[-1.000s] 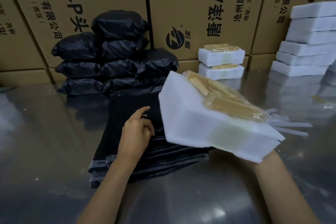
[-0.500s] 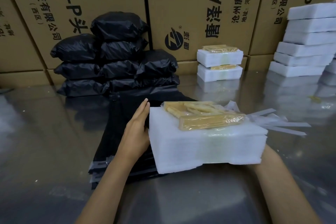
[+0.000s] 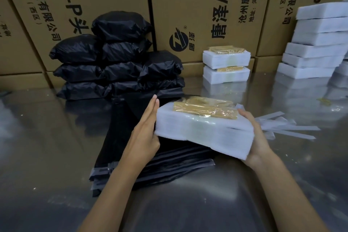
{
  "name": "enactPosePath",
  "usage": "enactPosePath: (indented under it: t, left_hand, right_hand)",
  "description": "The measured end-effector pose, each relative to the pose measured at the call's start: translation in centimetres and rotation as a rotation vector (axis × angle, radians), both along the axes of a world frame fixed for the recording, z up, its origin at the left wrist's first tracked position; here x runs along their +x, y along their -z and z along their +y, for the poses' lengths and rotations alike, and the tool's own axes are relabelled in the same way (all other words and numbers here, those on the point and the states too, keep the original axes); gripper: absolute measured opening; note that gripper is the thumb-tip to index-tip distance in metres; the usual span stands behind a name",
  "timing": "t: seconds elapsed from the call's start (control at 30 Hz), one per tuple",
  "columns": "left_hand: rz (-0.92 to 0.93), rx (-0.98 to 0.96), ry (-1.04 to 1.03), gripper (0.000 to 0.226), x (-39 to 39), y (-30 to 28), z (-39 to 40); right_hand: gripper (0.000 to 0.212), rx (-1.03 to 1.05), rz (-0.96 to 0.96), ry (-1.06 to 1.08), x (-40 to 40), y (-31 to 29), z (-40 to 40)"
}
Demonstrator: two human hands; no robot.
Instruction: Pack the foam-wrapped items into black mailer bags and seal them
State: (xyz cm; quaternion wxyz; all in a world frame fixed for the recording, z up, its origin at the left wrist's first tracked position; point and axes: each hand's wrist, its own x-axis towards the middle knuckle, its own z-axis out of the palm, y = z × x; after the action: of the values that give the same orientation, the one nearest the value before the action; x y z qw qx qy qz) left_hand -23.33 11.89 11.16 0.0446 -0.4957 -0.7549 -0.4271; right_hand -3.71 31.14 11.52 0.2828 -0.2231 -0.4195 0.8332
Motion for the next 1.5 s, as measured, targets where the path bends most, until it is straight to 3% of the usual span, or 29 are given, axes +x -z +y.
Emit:
enactPosePath:
  t: [0.23,0.47,0.83,0.93,1.0,1.1,1.17,1.33,1.5]
  left_hand:
    - [0.017,0.075,0.002,0.094,1.5,0.0,0.8]
    - [0.052,0.044,0.030,0.100,4.1,0.9,2.4]
    - [-0.098,0.181,-0.219,0.062,3.0,1.1,2.3]
    - [-0.127,0.184,-0.225,0.060,2.9,1.2,2.3]
    - [-0.150,0.210,-0.213,0.060,2.8,1.3,2.3]
    - [-0.170,0.259,-0.234,0.063,2.2,1.2,2.1]
    - [-0.167,0.259,-0.249,0.065,1.9,1.2,2.0]
    - [-0.159,0.258,-0.264,0.068,1.6,1.2,2.0]
    - [-0.173,0.294,-0.260,0.051,1.5,0.8,1.6]
  right_hand:
    - [0.052,-0.010,0.034,0.144,-1.9,0.1,-1.5]
    - [0.054,-0.044,0.077,0.050,-3.9,0.5,-4.5]
    - [0.049,-0.075,0.094,-0.132,-4.1,1.1,-4.6]
    - [0.045,0.105,0.029,-0.169,-4.3,1.4,-4.9]
    - [0.042,0.389,-0.178,-0.132,-4.3,1.3,-5.4]
    - [0.076,0.876,-0.543,0.013,-4.2,2.2,-5.2]
    - [0.091,1.090,-0.657,0.020,-4.4,3.1,-4.6]
    - [0.093,1.272,-0.696,0.021,-4.6,3.9,-4.0]
    - [0.071,1.391,-0.679,0.137,-5.5,2.9,-4.6]
